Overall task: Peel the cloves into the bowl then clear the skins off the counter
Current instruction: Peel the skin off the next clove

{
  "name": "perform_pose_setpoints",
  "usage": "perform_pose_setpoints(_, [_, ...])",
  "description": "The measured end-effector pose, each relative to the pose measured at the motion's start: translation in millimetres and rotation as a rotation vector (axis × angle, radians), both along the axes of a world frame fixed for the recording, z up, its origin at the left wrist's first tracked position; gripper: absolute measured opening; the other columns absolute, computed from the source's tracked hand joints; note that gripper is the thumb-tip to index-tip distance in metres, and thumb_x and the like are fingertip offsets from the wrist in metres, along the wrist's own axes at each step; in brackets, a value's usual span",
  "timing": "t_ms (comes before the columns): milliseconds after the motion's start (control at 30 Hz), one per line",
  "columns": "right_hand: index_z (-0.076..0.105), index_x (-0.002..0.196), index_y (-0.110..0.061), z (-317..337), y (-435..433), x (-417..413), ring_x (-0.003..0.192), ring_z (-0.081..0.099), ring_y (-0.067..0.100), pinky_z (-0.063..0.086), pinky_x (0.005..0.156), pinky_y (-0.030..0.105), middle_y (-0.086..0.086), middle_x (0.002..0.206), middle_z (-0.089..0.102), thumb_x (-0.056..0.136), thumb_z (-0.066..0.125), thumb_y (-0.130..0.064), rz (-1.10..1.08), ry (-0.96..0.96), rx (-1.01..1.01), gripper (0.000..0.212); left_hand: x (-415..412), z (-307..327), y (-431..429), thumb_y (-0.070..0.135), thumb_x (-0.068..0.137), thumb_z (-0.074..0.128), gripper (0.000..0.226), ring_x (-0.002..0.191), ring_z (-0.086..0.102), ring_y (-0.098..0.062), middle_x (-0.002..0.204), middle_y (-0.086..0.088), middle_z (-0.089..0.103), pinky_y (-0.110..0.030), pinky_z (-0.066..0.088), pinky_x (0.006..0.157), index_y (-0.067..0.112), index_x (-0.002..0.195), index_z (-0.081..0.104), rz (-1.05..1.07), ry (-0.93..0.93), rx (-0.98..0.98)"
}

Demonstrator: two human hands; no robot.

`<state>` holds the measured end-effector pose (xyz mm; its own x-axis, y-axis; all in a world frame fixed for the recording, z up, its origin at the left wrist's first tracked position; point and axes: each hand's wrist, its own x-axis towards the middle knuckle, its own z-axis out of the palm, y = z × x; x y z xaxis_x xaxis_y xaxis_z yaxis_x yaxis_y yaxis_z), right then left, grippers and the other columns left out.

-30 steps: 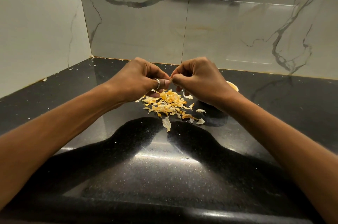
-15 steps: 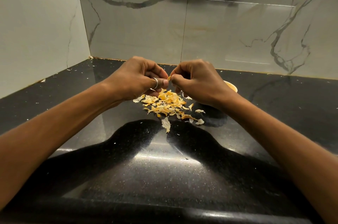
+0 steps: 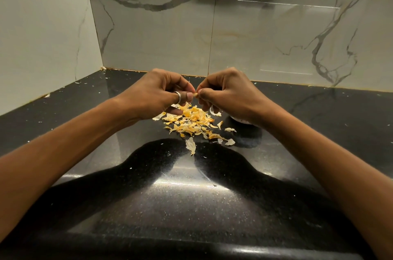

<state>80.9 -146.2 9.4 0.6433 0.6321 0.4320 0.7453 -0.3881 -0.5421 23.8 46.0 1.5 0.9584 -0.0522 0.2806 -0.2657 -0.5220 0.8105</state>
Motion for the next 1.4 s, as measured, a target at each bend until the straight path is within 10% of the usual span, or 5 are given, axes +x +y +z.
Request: perform_pose_setpoints(1400, [0.070,0.090,0.002,3.2,1.6,-0.5,0.063,0.062,0.013,0.049,0.053,0.020,0.007,0.074,0.070,0.099,0.056,-0.009,0.058,0.411,0.280,0.019,-4.9,3.7,-7.5,0.005,0.095,0.060,0.020,0.079,0.069,-0.011,0.091,-0.007,0.070,-0.027,0.062,0.068,0.001,0.115,0.064,-0.040,0.014,-0.250])
